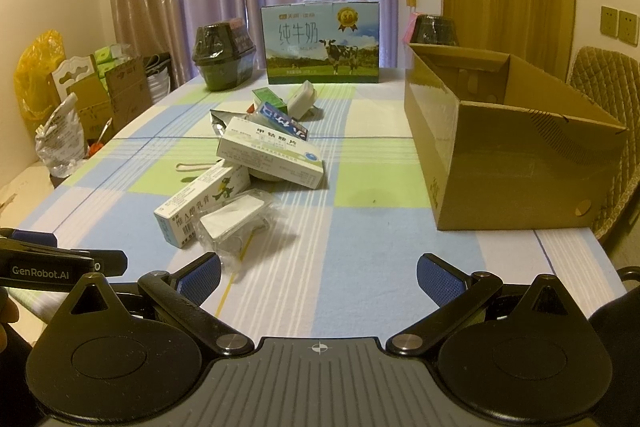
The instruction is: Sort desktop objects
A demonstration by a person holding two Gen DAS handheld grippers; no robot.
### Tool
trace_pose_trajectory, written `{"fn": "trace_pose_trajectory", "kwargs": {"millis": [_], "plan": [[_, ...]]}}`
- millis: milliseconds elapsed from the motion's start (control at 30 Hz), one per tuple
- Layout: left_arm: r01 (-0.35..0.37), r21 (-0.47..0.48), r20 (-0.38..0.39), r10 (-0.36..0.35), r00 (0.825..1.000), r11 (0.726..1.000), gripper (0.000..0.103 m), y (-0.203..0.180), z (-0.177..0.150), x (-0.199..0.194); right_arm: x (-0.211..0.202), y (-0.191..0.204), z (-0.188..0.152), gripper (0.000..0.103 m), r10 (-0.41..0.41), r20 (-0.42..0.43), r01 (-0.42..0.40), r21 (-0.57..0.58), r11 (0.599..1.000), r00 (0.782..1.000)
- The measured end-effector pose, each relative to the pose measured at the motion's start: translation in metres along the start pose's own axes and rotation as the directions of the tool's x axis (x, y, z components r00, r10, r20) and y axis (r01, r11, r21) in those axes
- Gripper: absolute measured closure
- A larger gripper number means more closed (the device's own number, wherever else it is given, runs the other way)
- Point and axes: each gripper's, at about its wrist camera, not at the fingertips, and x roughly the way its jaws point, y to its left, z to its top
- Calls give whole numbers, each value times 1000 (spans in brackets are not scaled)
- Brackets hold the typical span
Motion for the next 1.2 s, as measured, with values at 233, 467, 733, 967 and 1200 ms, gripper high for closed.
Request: {"fn": "trace_pose_trajectory", "kwargs": {"millis": [233, 467, 733, 967, 1200], "plan": [[-1, 1, -2, 1, 1000, 1000, 1, -1, -1, 0, 0, 0, 0, 2, 0, 0, 0, -1, 1000, 1000], [-1, 0, -2, 1, 1000, 1000, 1, -1, -1, 0, 1, 0, 0, 2, 1, -2, -1, -2, 1000, 1000], [-1, -2, -3, 1, 1000, 1000, 1, 0, -1, 0, 1, 0, 0, 2, 2, -2, -2, -2, 1000, 1000], [0, -2, -3, 0, 1000, 1000, 1, 0, -1, 0, 0, 1, 0, 2, 8, -3, -8, -6, 1000, 1000], [0, -3, -3, 0, 1000, 1000, 1, 0, 0, 0, 2, 3, -3, 2, 14, -4, -14, -12, 1000, 1000]]}}
